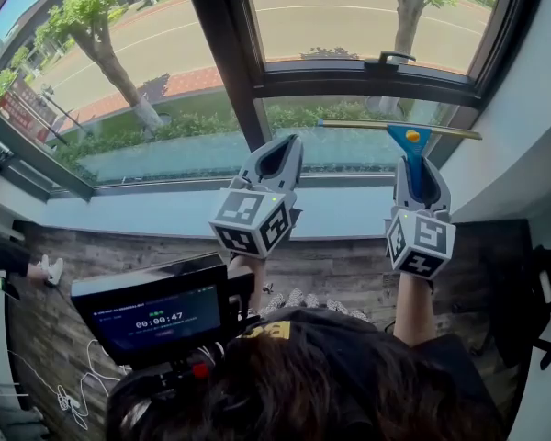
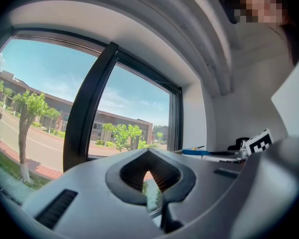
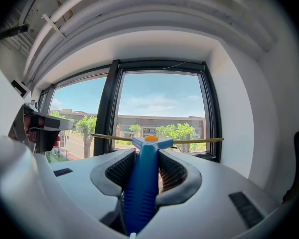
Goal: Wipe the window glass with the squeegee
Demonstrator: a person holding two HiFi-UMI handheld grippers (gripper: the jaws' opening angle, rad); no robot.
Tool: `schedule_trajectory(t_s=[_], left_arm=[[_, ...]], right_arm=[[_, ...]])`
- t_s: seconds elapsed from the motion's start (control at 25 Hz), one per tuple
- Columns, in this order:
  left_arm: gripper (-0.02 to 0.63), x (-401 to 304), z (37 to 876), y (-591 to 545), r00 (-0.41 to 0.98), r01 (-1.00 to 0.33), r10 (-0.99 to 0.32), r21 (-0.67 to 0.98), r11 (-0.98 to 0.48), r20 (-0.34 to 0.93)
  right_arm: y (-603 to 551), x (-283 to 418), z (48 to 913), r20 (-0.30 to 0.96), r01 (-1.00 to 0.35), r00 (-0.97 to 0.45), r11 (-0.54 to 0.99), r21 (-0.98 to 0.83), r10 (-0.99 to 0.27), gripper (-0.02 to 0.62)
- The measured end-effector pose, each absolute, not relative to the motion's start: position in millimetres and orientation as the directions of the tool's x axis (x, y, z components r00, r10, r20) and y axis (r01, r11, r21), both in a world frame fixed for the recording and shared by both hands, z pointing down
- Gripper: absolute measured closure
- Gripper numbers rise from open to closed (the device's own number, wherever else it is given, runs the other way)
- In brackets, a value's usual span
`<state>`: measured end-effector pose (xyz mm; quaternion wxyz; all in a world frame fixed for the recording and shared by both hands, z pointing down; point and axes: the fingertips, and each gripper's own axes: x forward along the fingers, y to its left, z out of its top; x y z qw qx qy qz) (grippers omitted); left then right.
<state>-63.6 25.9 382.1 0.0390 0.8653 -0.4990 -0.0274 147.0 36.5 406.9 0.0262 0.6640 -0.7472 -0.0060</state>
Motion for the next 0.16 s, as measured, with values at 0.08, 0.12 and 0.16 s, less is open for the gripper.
schedule_trajectory(t_s=[0.08,0.12,0.16], left_arm=[[0.604,-61.6,384.7,24.1,0.499,-0.862,-0.867,0.094,-0.497,-0.007],[0.604,-61.0,386.0,23.5,0.498,-0.863,-0.867,0.094,-0.496,-0.005],[0.604,-60.6,387.3,23.0,0.497,-0.864,-0.868,0.094,-0.495,-0.004]], right_arm=[[35.0,147.7,409.7,0.036,-0.992,-0.12,0.121,0.031,-0.992,0.454],[34.3,147.7,411.2,0.039,-0.992,-0.122,0.123,0.026,-0.992,0.454],[33.7,147.7,412.6,0.042,-0.992,-0.125,0.126,0.023,-0.991,0.454]])
